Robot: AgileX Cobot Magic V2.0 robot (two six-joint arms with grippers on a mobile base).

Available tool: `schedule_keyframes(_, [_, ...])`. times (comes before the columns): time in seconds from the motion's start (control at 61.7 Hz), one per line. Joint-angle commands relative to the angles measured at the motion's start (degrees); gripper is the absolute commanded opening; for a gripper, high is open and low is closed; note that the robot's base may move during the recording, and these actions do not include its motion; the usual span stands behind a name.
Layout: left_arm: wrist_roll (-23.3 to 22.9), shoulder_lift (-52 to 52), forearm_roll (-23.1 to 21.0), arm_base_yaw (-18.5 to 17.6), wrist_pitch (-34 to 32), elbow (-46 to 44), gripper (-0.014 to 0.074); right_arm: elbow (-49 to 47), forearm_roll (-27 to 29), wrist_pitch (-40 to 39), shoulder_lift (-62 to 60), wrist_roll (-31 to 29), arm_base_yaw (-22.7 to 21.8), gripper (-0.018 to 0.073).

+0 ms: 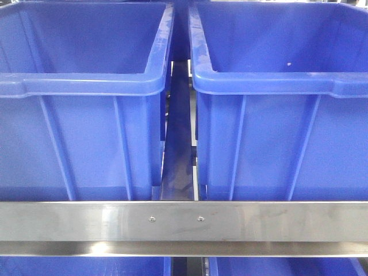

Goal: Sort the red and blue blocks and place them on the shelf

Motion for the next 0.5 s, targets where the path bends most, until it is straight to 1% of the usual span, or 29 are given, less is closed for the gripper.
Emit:
schedule_keyframes(0.0, [-0.27,-2.15,-2.20,0.52,-4.20,0.70,0.0126,0.14,1.91,-4.35,-1.61,0.19,-0.14,0.0056])
schedule_keyframes(0.065, [-0.27,-4.42,-1.57,0.40,-4.20,2.19,0.0126,1.91,2.54,-4.67,-3.23,0.19,-0.14,0.0056])
schedule_keyframes(0.13, [-0.18,-6.68,0.33,0.04,-3.63,2.99,0.0126,3.57,2.54,-5.62,-4.83,0.19,-0.14,0.0056])
schedule_keyframes(0.162, [-0.18,-7.67,1.83,-0.08,-2.54,2.97,0.0126,4.25,2.54,-5.87,-5.61,0.19,-0.14,0.0056])
schedule_keyframes(0.211, [-0.18,-8.83,5.19,-0.28,-0.51,2.97,0.0126,5.11,2.54,-5.66,-6.63,0.19,-0.14,0.0056])
schedule_keyframes(0.259, [-0.18,-9.76,6.96,-0.39,1.12,2.97,0.0126,6.00,2.54,-5.32,-7.59,0.19,-0.14,0.0056])
schedule_keyframes(0.34, [-0.18,-11.33,7.10,-0.39,3.62,3.06,0.0126,7.33,4.41,-5.38,-9.50,0.21,-0.14,0.0056])
schedule_keyframes(0.486, [-0.18,-12.85,7.10,-0.39,3.69,3.06,0.0126,8.02,4.85,-5.59,-10.86,0.21,-0.14,0.0056])
